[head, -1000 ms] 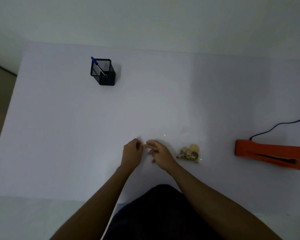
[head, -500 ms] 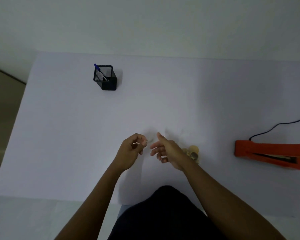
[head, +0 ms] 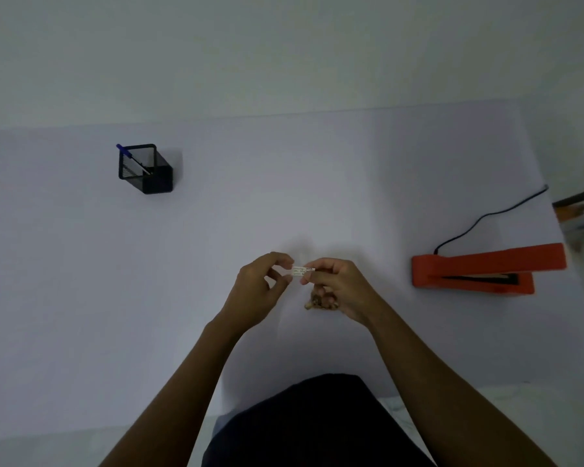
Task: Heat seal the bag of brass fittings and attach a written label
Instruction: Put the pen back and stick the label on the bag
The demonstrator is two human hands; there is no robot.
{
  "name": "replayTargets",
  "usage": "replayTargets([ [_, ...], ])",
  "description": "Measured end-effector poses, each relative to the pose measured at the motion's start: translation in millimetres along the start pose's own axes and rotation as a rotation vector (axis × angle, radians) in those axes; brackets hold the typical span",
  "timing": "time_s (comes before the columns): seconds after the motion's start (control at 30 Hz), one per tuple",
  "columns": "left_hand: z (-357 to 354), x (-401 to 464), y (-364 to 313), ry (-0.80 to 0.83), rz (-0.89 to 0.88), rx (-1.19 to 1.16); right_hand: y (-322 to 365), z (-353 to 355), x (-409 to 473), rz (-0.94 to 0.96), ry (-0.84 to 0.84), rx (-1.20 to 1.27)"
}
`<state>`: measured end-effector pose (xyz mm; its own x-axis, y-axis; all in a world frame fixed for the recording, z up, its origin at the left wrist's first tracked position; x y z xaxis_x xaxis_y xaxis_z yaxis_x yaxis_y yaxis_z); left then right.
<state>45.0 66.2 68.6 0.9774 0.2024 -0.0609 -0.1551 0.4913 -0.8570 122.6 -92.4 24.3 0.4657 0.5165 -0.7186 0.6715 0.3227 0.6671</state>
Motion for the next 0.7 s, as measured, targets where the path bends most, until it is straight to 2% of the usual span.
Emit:
replayTargets([
  [0.2,-27.2,14.4,0.5,-0.046,0.139,-0.148,-3.1,25.8,1.0,0.048,-0.068,-0.050],
  [0.37,-52.2,32.0,1.4,-0.030,0.170,-0.115,-4.6,44.1,5.9,0.055,-0.092,-0.082],
  [0.57,-78.4,43.9,18.1,0.007,0.248,-0.071,-11.8,65.1,13.3,0.045,-0.217,-0.141],
  [0.7,-98.2,46.3,39.1,0.042,0.298,0.041,-29.4,74.9,25.7,0.036,-0.320,-0.299],
])
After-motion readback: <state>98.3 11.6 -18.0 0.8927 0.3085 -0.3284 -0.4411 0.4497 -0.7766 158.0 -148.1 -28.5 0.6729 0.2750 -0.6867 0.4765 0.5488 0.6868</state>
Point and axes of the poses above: each hand's wrist, its own x-axis towards the middle knuckle, its own z-axis out of the back of the hand, y = z × x, the point moved 6 cm from there along x, towards the middle knuckle, and after that the axes turned 4 degrees about -z, right-handed, at the moved point
